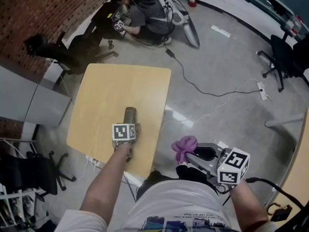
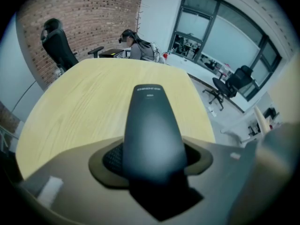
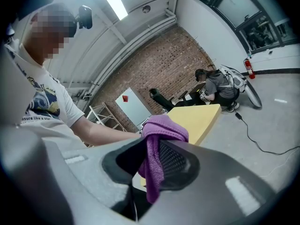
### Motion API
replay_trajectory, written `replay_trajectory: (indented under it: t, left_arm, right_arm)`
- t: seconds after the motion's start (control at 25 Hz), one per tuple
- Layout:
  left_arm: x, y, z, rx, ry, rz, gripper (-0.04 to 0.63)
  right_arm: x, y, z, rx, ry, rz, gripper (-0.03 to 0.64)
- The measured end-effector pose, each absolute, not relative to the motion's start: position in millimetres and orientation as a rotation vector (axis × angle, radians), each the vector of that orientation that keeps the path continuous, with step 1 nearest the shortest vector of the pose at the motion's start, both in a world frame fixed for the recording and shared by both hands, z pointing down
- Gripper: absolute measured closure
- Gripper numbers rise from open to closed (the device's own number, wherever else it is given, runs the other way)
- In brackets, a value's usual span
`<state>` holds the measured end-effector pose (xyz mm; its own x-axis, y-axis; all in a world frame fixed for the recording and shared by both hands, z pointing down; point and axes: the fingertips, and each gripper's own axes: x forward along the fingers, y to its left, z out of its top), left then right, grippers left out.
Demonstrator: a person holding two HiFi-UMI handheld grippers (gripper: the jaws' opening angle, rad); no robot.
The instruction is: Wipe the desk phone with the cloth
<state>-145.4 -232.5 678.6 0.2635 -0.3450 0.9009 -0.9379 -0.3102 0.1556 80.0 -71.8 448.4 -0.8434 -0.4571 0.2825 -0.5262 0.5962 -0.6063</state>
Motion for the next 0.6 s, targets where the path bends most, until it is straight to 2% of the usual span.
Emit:
replay_trajectory:
  t: [0.12,0.36,0.6]
  left_arm:
    - [-148,-232,679,1.797,-1.206,1.079,0.283]
    - [-163,-226,674,1.764,-1.24,1.099,0.198]
    - [-169,-206,641,1.881,-1.219,1.191,0.18]
  right_arm:
    - [83,-74,451,0.818,-2.727,1.075,0.526]
    - [89,-72,456,0.757,-2.737,1.04,0.526]
    - [86,-75,466,0.736,-2.746,0.987,0.526]
